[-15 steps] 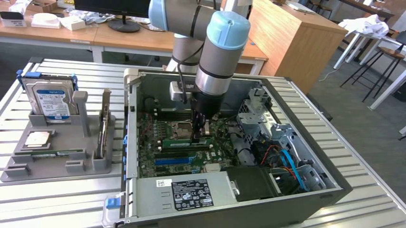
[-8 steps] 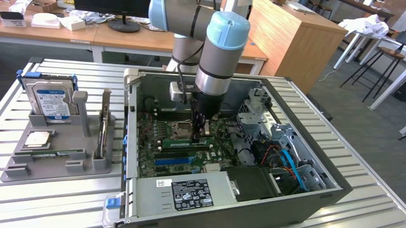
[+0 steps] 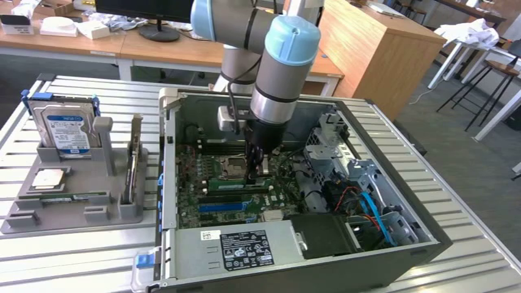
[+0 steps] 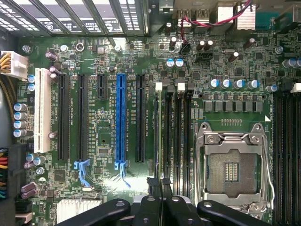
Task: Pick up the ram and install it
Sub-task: 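Insert the ram into the slot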
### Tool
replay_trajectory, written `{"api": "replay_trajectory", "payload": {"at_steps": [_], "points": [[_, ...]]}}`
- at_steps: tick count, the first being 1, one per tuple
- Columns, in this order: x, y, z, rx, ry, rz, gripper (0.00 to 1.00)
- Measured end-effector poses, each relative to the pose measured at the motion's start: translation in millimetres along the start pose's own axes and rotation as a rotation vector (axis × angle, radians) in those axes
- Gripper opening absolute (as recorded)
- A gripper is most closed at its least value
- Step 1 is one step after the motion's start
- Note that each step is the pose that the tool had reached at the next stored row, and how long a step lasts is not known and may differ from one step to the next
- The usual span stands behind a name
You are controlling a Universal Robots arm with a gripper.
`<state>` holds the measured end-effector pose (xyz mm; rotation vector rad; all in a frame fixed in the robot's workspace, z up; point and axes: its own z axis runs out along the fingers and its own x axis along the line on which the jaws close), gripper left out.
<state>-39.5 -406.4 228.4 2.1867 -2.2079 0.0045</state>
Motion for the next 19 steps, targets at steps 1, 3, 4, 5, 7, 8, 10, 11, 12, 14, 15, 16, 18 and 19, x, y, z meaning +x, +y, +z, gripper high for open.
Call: {"api": "replay_trajectory", "payload": {"at_steps": [1, 3, 4, 5, 7, 8, 10, 11, 12, 14, 15, 16, 18, 19], "points": [[0.0, 0.0, 0.5, 0.0, -0.0001, 0.0, 0.11], [0.0, 0.0, 1.4, 0.0, 0.0, 0.0, 0.11], [0.0, 0.0, 1.9, 0.0, 0.0, 0.0, 0.11], [0.0, 0.0, 2.2, 0.0, 0.0001, 0.0, 0.11], [-0.1, 0.0, 3.2, 0.0001, 0.0, 0.0, 0.11], [-0.1, 0.0, 3.7, 0.0, 0.0, 0.0, 0.11], [-0.1, 0.0, 3.8, 0.0, 0.0001, 0.0, 0.11], [-0.1, 0.0, 3.8, 0.0, 0.0001, 0.0, 0.11], [-0.1, 0.0, 3.8, -0.0001, 0.0001, 0.0, 0.11], [-0.1, 0.0, 3.8, -0.0001, 0.0001, 0.0, 0.11], [-0.1, 0.0, 3.8, 0.0, 0.0, 0.0, 0.11], [-0.1, 0.0, 3.8, -0.0001, 0.0, 0.0, 0.12], [-0.1, 0.0, 3.8, -0.0001, 0.0001, 0.0, 0.18], [-0.1, 0.0, 3.9, 0.0, 0.0, 0.0, 0.24]]}}
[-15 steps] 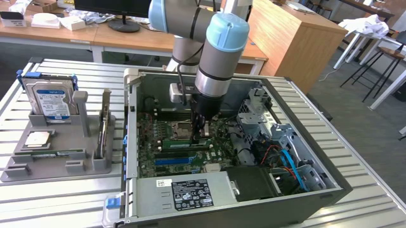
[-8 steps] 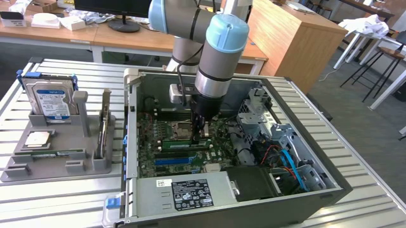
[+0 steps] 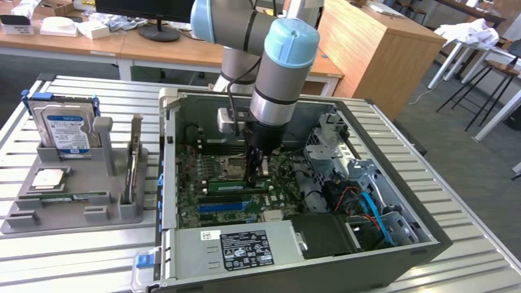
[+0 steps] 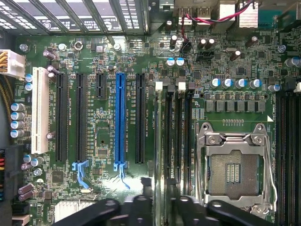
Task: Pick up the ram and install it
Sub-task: 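Insert the ram into the slot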
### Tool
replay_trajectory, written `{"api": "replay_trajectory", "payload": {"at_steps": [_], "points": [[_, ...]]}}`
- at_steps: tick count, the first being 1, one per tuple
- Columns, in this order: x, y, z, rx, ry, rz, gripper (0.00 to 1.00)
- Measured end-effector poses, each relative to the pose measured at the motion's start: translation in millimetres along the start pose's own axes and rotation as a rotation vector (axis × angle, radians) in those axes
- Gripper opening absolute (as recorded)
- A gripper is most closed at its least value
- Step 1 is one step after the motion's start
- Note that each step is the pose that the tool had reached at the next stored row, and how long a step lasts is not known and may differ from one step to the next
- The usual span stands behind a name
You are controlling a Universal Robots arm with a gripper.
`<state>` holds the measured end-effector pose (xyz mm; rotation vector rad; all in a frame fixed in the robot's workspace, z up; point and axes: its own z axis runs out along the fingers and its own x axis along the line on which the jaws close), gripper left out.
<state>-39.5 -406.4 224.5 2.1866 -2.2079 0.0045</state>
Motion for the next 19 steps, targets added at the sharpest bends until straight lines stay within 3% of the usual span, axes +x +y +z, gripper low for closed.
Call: {"api": "replay_trajectory", "payload": {"at_steps": [1, 2, 9, 19], "points": [[0.0, 0.0, 0.0, 0.0, 0.0, 0.0, 0.24], [0.0, 0.0, 0.0, 0.0, 0.0001, 0.0, 0.31], [0.0, 0.0, -1.9, 0.0001, 0.0, 0.0, 0.31], [0.7, 0.6, -27.3, 0.0, 0.0, 0.0, 0.31]]}}
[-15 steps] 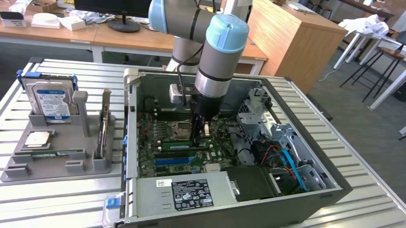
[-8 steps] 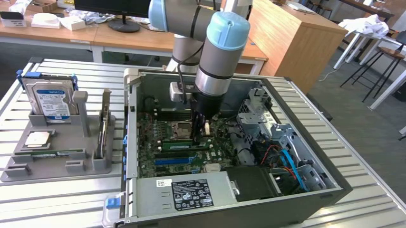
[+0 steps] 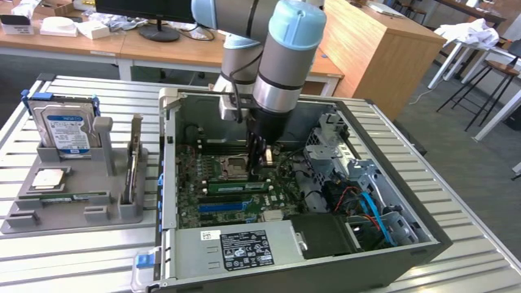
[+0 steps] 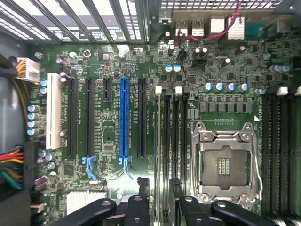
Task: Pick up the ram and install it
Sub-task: 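Insert the ram into the slot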
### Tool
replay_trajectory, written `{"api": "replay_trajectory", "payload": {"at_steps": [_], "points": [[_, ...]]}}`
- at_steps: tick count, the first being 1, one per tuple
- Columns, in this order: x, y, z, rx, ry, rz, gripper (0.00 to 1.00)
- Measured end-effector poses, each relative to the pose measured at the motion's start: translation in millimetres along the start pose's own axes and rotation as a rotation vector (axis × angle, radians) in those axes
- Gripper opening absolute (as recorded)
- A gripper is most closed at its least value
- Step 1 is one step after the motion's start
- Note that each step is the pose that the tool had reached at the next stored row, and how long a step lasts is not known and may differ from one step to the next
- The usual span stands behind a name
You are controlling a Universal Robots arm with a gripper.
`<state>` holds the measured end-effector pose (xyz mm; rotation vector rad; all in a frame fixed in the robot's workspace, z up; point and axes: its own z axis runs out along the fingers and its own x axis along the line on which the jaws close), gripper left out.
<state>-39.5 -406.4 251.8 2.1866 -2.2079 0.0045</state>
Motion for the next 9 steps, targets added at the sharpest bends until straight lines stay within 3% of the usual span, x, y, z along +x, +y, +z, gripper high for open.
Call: {"api": "replay_trajectory", "payload": {"at_steps": [9], "points": [[0.6, 0.5, -21.6, 0.0001, -0.0001, 0.0, 0.31]]}}
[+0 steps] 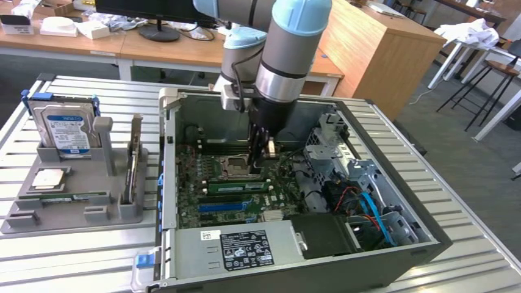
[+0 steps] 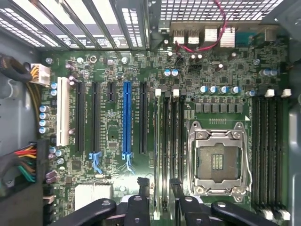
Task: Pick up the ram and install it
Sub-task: 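Insert the ram into the slot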
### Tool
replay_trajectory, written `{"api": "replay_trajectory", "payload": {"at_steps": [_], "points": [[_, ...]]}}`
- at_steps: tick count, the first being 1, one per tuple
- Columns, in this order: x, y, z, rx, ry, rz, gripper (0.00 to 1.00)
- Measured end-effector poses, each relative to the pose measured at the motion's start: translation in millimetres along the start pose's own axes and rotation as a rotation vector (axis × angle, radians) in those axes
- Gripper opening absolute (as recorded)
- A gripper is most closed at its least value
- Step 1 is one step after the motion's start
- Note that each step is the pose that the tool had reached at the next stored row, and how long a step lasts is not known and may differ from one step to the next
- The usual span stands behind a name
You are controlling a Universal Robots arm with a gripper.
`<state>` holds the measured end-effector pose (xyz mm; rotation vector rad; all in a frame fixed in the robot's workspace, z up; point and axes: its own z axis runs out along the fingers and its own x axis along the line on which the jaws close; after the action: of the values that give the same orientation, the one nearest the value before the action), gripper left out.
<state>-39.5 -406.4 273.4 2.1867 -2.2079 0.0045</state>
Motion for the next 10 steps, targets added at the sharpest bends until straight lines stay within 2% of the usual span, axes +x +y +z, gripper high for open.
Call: {"api": "replay_trajectory", "payload": {"at_steps": [10], "points": [[0.4, 0.4, -16.2, 0.0, 0.0, 0.0, 0.31]]}}
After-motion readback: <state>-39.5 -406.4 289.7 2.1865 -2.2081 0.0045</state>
